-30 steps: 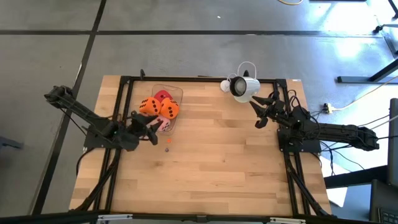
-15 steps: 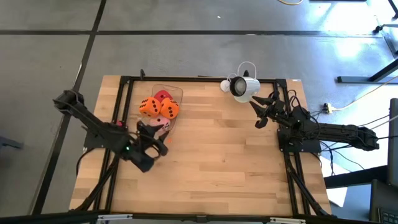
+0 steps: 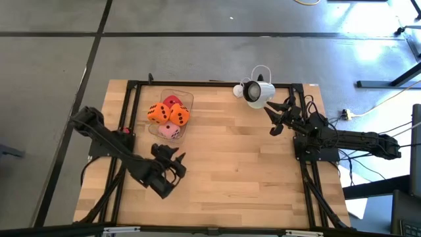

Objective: Pick & Place Dice
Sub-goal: Put the small blue die into the transparent bin

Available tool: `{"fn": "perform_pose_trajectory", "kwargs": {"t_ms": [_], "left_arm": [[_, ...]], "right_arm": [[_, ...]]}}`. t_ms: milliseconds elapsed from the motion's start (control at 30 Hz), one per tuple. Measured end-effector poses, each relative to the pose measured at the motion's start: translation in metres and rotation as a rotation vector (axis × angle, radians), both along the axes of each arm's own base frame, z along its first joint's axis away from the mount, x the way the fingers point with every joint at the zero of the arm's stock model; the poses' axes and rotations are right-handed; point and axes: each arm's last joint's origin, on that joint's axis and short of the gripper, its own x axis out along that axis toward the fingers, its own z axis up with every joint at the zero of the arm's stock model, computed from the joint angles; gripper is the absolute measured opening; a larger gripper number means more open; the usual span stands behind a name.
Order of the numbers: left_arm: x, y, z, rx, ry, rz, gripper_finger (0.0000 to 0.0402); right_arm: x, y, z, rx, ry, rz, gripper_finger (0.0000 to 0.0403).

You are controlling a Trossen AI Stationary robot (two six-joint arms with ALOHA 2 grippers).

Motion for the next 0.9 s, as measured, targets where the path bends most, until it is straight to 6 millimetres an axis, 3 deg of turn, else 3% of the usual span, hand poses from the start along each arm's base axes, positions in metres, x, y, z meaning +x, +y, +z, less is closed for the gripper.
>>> {"fn": "perform_pose_trajectory", "kwargs": {"t_ms": [267, 900], "left_arm": [[0.009, -0.007, -0.015, -0.176, 0.106, -0.001, 0.0174], [0.017, 0.014, -0.020, -0.275, 0.321, -0.022, 0.0173]], "right_arm": [[0.000, 0.000, 0.000, 0.000, 0.000, 0.000, 0.0130], [0.000, 0.000, 0.000, 0.000, 0.000, 0.000, 0.0129]]}}
